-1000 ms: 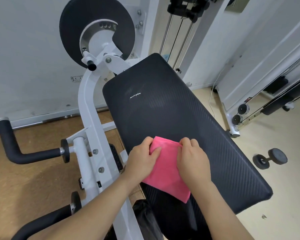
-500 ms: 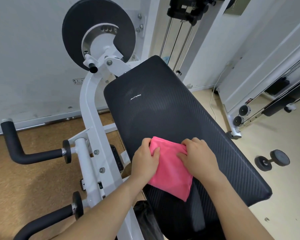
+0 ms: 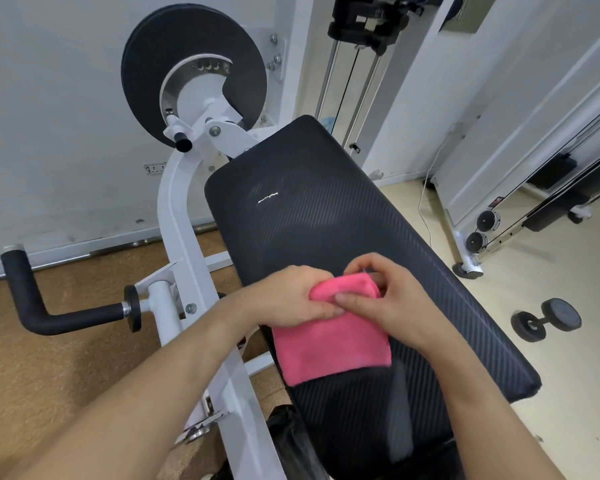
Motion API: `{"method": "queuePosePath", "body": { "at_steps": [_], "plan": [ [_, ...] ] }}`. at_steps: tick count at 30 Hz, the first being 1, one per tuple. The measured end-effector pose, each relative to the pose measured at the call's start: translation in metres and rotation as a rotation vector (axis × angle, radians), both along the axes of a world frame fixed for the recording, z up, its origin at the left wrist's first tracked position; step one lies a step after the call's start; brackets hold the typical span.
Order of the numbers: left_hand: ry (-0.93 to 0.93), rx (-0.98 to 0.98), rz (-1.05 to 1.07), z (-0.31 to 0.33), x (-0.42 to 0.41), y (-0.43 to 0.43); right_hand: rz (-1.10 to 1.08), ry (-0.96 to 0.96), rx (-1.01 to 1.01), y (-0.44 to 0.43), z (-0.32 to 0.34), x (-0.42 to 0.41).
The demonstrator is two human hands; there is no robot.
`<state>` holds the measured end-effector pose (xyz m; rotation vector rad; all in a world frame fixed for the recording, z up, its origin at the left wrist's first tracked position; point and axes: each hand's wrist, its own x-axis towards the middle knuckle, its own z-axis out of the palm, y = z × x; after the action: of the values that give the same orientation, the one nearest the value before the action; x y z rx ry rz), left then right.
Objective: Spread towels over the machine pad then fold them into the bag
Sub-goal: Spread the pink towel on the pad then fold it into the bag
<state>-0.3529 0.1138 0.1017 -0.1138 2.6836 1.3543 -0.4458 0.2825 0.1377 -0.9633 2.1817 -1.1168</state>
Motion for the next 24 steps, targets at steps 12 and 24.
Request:
{"method": "queuePosePath", "body": {
  "at_steps": [12, 24],
  "plan": [
    [-0.053, 0.839, 0.677, -0.063, 0.017, 0.023, -0.502, -0.045, 0.066, 0.003, -0.031, -0.003],
    [0.035, 0.332, 0.965, -0.088, 0.012, 0.057, -0.496, 0.255, 0.487, -0.022, -0.062, 0.033]
  ]
}}
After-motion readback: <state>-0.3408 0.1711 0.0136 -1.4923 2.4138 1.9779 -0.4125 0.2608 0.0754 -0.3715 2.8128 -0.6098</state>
